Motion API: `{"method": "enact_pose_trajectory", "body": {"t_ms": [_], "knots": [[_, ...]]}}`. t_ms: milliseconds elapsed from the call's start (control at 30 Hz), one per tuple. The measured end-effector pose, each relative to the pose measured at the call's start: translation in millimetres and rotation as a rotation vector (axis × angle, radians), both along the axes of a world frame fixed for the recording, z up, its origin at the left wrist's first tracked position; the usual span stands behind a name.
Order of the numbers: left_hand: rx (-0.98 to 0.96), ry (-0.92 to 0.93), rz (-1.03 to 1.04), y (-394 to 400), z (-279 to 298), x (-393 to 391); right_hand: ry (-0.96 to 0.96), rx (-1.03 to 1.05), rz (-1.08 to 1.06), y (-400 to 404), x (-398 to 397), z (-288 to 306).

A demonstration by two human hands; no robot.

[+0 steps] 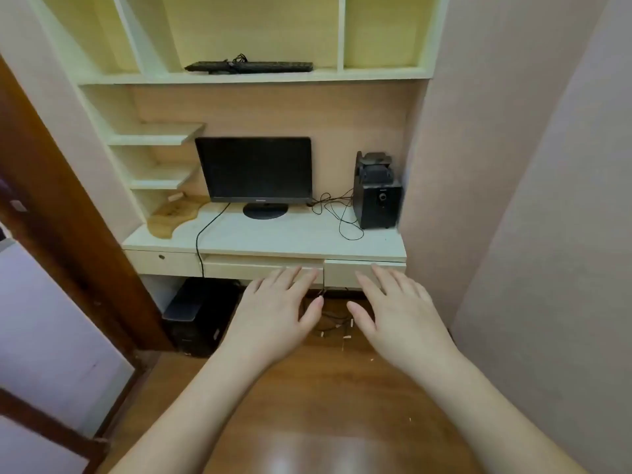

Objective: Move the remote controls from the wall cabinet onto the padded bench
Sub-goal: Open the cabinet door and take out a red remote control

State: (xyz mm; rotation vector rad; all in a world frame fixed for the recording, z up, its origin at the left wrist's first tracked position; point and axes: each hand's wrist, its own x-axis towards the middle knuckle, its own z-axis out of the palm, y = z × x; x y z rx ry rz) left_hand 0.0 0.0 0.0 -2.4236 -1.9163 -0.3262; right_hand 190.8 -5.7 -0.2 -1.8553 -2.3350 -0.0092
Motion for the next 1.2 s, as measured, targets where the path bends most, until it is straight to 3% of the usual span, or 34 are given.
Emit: {"method": "enact_pose_trajectory", "body": {"t_ms": [267, 467, 800, 1067, 1200], "knots": [[0.039, -0.010, -0.035, 75, 21, -66, -0.024, 0.126, -0.004, 78, -63, 15], [0.055, -0.021, -0.077, 141, 39, -64, -0.062, 0.130, -0.044, 127, -65, 27], [0.214, 0.125, -0.186, 249, 88, 6, -0.008, 0.247, -0.071, 236, 11, 74], [0.210, 0.172, -0.253, 336, 161, 66, -0.019, 0.299, -0.025, 332, 80, 144], [0.111, 0.161, -0.291, 376, 209, 81, 0.008, 0.334, 0.015, 374, 98, 186]]}}
